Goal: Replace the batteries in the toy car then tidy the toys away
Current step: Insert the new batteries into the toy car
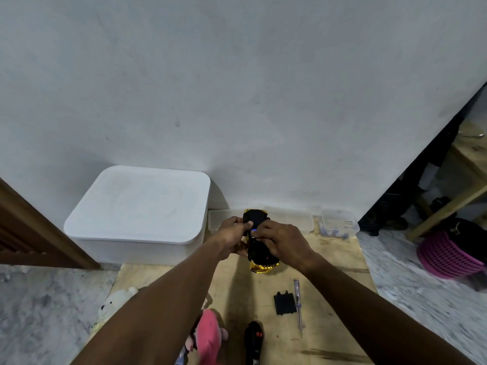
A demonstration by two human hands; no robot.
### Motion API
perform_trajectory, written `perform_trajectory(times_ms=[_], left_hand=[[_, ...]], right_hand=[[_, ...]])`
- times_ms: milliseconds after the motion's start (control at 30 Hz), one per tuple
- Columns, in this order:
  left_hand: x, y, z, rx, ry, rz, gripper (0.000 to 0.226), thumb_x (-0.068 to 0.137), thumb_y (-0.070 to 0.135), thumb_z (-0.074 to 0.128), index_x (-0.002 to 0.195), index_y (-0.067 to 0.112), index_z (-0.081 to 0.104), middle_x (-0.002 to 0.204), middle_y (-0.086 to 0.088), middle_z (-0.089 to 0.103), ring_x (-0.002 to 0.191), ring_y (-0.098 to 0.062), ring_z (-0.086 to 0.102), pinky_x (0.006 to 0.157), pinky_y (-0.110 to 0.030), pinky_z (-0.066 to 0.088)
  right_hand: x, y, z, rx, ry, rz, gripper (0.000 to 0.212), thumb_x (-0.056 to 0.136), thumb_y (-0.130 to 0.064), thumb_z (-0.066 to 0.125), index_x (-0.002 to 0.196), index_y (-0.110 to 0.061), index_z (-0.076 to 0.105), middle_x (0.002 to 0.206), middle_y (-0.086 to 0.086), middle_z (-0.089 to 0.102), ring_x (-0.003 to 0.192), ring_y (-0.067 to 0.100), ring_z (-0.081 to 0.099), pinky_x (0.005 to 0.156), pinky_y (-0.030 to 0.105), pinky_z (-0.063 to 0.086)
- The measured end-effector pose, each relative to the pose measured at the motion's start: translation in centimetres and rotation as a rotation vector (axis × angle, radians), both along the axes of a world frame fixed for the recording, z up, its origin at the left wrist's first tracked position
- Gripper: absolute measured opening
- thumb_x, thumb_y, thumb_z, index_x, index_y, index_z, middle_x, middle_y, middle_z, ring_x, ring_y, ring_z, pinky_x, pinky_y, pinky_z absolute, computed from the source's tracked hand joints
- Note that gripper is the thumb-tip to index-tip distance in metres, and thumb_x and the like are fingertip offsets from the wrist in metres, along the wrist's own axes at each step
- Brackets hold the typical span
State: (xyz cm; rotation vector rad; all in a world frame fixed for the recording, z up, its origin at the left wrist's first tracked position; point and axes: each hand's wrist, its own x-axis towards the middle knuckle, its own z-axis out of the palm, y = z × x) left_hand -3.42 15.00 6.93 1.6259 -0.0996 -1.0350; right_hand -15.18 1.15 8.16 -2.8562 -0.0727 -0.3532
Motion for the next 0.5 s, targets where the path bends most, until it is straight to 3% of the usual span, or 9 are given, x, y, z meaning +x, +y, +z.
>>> perform_trajectory(times_ms=[167,500], left_hand=[[0.0,0.2,0.0,0.004,-0.016,0.010,0.017,0.099,0.024,0.058,0.109,0.010,0.056,0.115,-0.021,0.065,0.058,-0.031,0.065,0.053,-0.040,0.057],[0.2,0.3,-0.7,-0.022,0.037,0.024,0.018,0.098,0.026,0.060,0.107,0.011,0.055,0.109,-0.019,0.067,0.062,-0.032,0.065,0.057,-0.043,0.058]], right_hand=[[0.2,0.4,0.0,0.143,0.090,-0.063,0.022,0.093,-0.021,0.064,0.111,-0.028,0.074,0.106,-0.009,0.063,0.088,0.016,0.063,0.071,0.028,0.051],[1.5,0.6,0.9,0.281,0.249,-0.195,0.019,0.085,-0.028,0.073,0.103,-0.033,0.077,0.105,-0.012,0.071,0.096,0.012,0.064,0.080,0.031,0.052]])
